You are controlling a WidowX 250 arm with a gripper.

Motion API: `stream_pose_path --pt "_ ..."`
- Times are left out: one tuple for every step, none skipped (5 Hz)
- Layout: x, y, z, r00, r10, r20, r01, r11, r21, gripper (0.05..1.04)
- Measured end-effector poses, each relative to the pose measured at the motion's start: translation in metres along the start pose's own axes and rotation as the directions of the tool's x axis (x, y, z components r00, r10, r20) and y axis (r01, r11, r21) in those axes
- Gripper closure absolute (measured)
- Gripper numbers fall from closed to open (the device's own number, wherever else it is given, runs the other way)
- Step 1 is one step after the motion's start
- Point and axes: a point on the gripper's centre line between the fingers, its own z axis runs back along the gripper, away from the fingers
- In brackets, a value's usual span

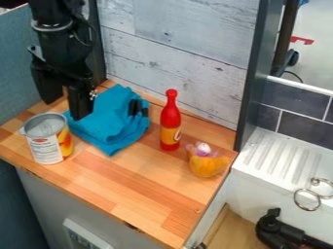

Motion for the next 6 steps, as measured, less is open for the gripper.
stream_pose_path --pt "-0.002 -0.001 -0.006 1.000 -0.017 -0.021 0.017 1.000 -0.014 0.083" --pt "-0.007 0.041 -0.018 0.984 -0.180 -0.012 0.178 0.981 -0.070 0.083" --pt "-0.011 0.076 -0.029 0.986 -0.160 -0.042 0.156 0.983 -0.094 0.083" --pt "-0.008 0.084 -0.044 0.980 -0.184 -0.077 0.175 0.978 -0.113 0.083" --pt "-0.006 0.096 -0.060 0.978 -0.182 -0.104 0.167 0.977 -0.133 0.083" --pt "-0.005 0.107 -0.064 0.977 -0.170 -0.126 0.156 0.981 -0.115 0.083"
